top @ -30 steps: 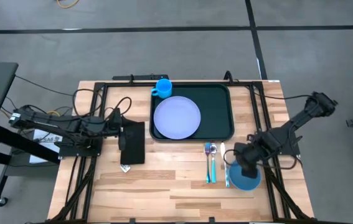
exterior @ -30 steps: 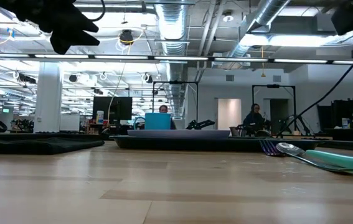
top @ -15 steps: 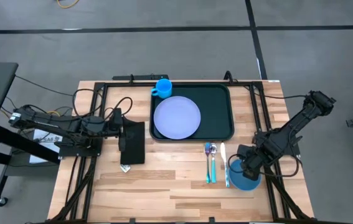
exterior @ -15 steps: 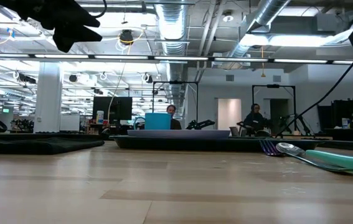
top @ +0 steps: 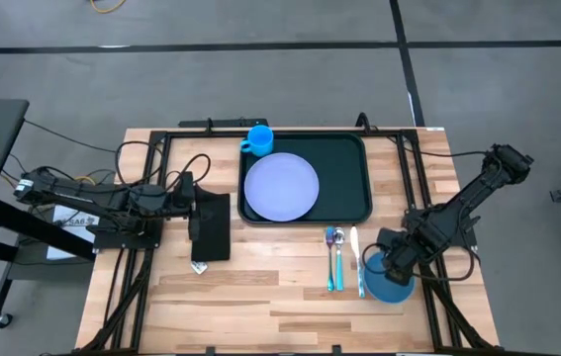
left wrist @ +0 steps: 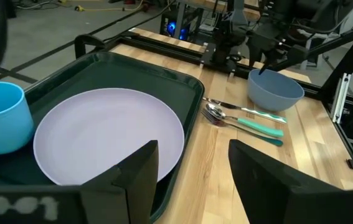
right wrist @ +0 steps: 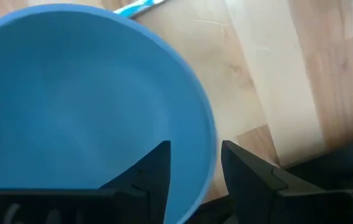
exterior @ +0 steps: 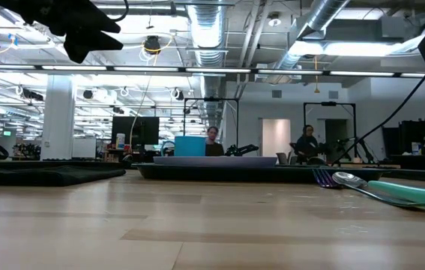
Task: Set up tray
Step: Put the blue bowl on top of the purple plate
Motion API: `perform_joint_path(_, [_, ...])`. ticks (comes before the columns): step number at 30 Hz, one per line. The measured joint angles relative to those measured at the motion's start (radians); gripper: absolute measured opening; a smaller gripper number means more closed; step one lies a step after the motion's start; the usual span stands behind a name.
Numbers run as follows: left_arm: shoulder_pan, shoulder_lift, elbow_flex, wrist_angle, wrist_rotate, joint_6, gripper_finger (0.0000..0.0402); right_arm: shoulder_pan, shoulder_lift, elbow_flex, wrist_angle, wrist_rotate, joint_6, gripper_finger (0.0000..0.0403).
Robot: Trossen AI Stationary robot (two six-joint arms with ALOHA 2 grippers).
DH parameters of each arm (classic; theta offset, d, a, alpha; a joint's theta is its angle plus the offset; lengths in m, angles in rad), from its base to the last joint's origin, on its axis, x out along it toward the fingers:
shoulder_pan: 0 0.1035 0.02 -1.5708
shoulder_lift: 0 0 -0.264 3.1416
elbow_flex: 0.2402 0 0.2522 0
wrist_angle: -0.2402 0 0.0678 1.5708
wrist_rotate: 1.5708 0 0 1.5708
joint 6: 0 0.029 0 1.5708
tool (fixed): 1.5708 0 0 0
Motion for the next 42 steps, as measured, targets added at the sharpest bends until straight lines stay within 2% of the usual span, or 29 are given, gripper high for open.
perform_joint_path(5, [0.000, 0.000, 0.000, -0.001, 0.000, 0.000, 0.0183, 0.000, 0.000, -0.015, -0.006, 0.001, 0.030, 0.0134])
perform_joint_path(12, [0.000, 0.000, 0.000, -0.004, 0.000, 0.000, 0.0183, 0.000, 0.000, -0.148, 0.163, -0.040, 0.030, 0.0134])
perform_joint_path(18, [0.000, 0.000, 0.000, -0.004, 0.000, 0.000, 0.0183, 0.000, 0.000, -0.168, 0.186, -0.033, 0.045, 0.0130])
perform_joint_path(23, [0.000, 0.000, 0.000, -0.004, 0.000, 0.000, 0.0183, 0.000, 0.000, -0.168, 0.189, -0.045, 0.045, 0.0102])
perform_joint_path(32, [0.000, 0.000, 0.001, -0.004, 0.000, 0.000, 0.0183, 0.000, -0.002, -0.168, 0.246, -0.090, 0.041, 0.0008])
perform_joint_path(38, [0.000, 0.000, 0.001, -0.004, 0.000, 0.000, 0.0183, -0.018, -0.004, -0.151, 0.251, -0.146, 0.042, 0.0005])
perform_joint_path(42, [0.000, 0.000, 0.001, -0.004, 0.001, 0.000, 0.0183, -0.062, -0.004, -0.100, 0.237, -0.165, -0.014, 0.0004])
